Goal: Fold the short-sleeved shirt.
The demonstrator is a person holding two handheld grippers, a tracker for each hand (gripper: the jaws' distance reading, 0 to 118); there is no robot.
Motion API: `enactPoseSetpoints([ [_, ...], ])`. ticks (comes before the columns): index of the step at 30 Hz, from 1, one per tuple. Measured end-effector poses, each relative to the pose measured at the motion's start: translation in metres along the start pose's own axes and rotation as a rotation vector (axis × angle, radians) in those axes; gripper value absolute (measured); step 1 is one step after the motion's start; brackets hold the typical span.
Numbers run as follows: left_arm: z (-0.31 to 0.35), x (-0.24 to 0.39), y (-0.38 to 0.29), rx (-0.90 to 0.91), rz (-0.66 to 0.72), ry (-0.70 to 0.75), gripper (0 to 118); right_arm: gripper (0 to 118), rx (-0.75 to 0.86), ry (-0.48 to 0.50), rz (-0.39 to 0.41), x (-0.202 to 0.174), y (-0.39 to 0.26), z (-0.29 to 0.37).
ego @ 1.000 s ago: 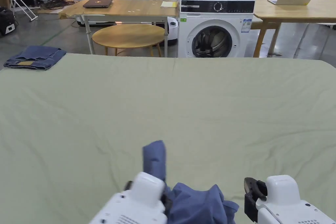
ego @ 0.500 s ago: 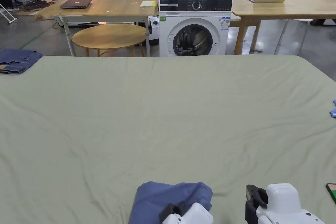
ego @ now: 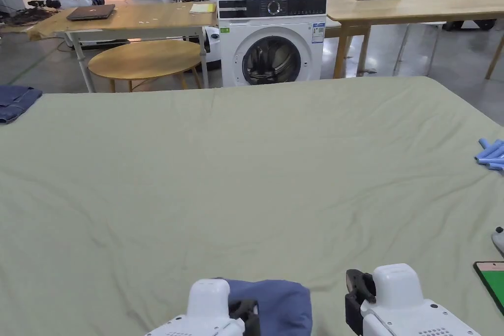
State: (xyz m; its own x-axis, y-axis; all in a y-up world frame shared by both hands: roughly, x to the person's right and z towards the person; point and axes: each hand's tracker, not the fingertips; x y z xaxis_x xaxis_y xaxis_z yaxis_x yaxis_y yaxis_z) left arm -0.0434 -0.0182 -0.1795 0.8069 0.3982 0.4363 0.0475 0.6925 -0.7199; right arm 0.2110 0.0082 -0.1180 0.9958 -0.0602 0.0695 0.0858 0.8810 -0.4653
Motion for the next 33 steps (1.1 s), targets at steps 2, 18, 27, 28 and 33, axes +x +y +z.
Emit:
enactPoseSetpoints([
  [2, -0.014, 0.008, -0.008, -0.044, 0.040, -0.122, 0, 0, -0.003, -0.004, 0.006, 0.000, 0.001, 0.000],
  [18, 0.008, -0.002, -0.011, 0.038, 0.044, -0.138, 0, 0, -0.154, 0.233, -0.098, -0.008, -0.012, -0.015],
  [27, 0.048, -0.116, -0.025, 0.043, 0.348, -0.087, 109, 0, -0.355, 0.306, -0.215, -0.015, -0.050, -0.072],
  [28, 0.044, -0.127, -0.028, 0.041, 0.407, -0.125, 109, 0, -0.372, 0.256, -0.195, -0.014, -0.052, -0.074],
  [33, -0.007, -0.153, -0.045, -0.046, 0.660, -0.372, 109, 0, -0.381, 0.281, -0.334, 0.010, -0.055, -0.074],
])
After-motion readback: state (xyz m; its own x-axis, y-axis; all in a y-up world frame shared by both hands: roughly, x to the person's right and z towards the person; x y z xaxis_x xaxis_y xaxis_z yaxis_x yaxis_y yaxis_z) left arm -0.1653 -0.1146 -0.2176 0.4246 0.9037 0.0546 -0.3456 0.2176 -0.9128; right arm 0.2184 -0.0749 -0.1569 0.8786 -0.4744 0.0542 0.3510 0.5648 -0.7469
